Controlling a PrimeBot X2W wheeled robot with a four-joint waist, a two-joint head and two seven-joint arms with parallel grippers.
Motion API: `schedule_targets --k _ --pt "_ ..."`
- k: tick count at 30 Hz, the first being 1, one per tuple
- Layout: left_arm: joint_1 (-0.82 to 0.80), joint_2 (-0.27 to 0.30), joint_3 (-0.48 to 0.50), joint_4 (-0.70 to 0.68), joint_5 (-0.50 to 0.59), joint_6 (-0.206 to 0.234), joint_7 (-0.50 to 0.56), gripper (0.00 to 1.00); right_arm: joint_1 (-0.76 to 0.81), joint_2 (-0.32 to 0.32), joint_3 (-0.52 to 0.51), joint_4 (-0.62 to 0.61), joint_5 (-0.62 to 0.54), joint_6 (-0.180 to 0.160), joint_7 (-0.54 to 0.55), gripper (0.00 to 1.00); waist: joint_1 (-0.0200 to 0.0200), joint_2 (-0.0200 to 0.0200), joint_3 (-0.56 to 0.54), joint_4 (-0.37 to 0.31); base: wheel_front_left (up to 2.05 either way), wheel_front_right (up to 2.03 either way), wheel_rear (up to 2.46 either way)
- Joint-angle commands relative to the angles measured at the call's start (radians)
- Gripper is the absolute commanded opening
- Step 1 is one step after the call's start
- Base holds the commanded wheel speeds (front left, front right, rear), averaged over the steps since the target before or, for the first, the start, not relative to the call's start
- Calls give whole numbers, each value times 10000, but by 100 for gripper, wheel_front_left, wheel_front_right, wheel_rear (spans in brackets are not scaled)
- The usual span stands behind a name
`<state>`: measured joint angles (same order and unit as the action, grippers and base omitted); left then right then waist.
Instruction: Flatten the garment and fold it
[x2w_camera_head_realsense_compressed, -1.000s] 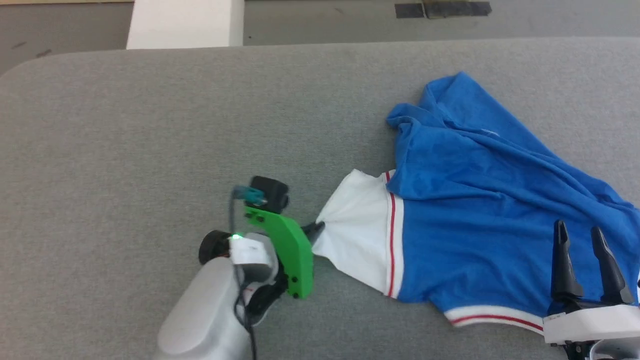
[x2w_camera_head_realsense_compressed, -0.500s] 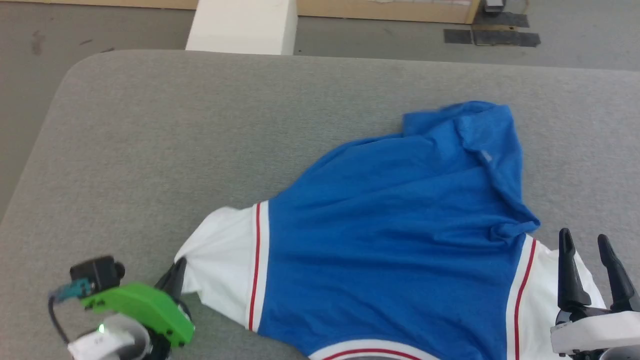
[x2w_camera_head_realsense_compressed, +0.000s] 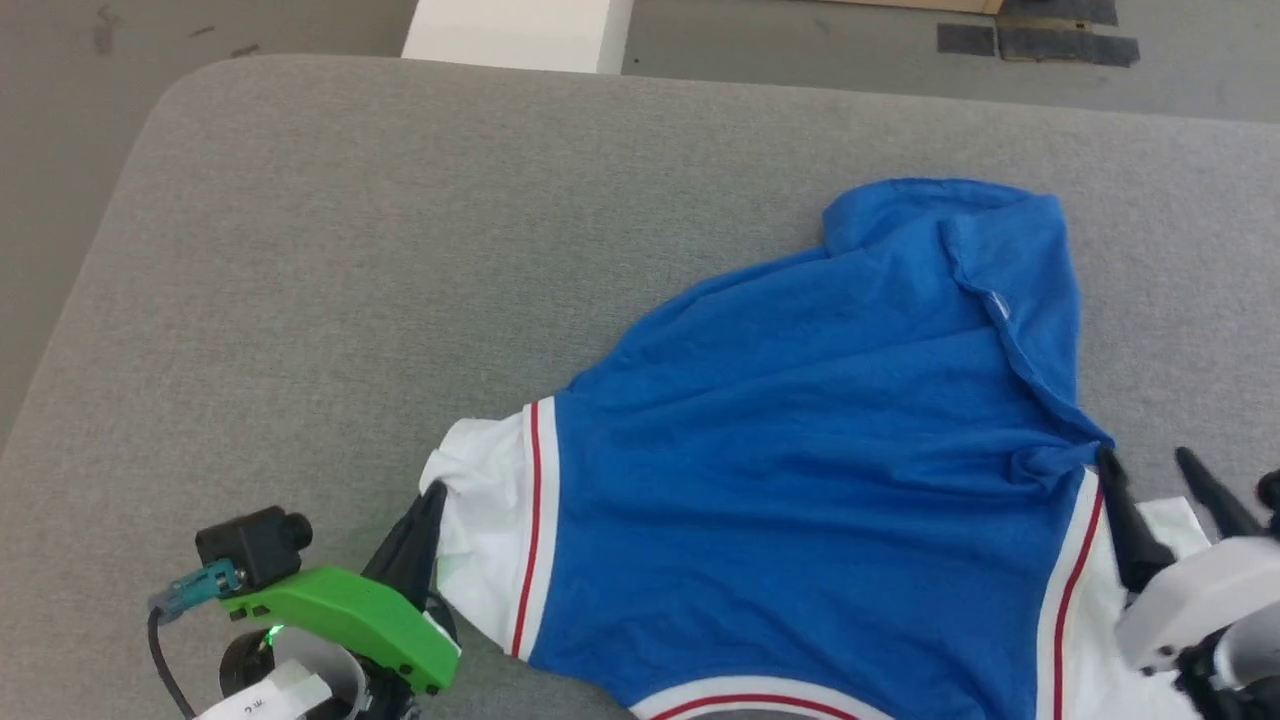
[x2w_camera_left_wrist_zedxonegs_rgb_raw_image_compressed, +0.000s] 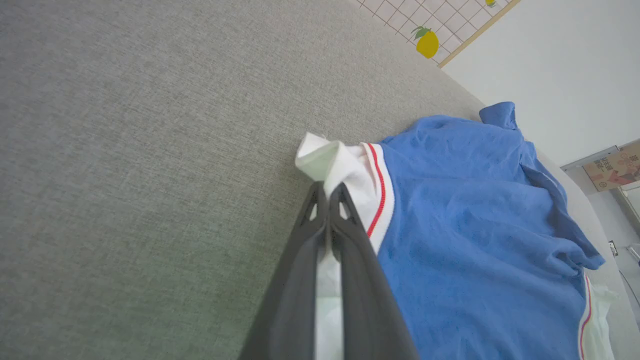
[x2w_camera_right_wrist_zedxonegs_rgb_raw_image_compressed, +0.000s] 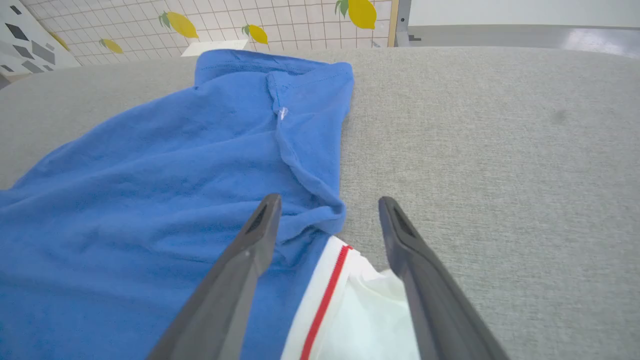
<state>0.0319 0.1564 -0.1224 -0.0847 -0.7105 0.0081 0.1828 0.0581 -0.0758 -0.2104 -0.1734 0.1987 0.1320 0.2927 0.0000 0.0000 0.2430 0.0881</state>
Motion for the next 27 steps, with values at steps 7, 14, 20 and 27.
schedule_targets --k 7,14,20,27 --pt "-415 -23 -205 -423 299 40 -37 0 -299 -1313 -976 -81 571 -13 2365 100 0 0 465 -282 0 0 0" --pt "-454 18 -182 -459 293 108 -30 0 252 -1760 -557 734 1035 -13 4153 100 0 0 636 -345 0 0 0" --pt "-462 52 -178 -477 272 165 13 0 172 -1943 61 1474 1062 -13 4201 100 0 0 645 -327 0 0 0" --pt "-401 81 -170 -523 244 251 58 0 122 -1764 231 1561 1349 -13 4044 0 0 0 507 -338 0 0 0"
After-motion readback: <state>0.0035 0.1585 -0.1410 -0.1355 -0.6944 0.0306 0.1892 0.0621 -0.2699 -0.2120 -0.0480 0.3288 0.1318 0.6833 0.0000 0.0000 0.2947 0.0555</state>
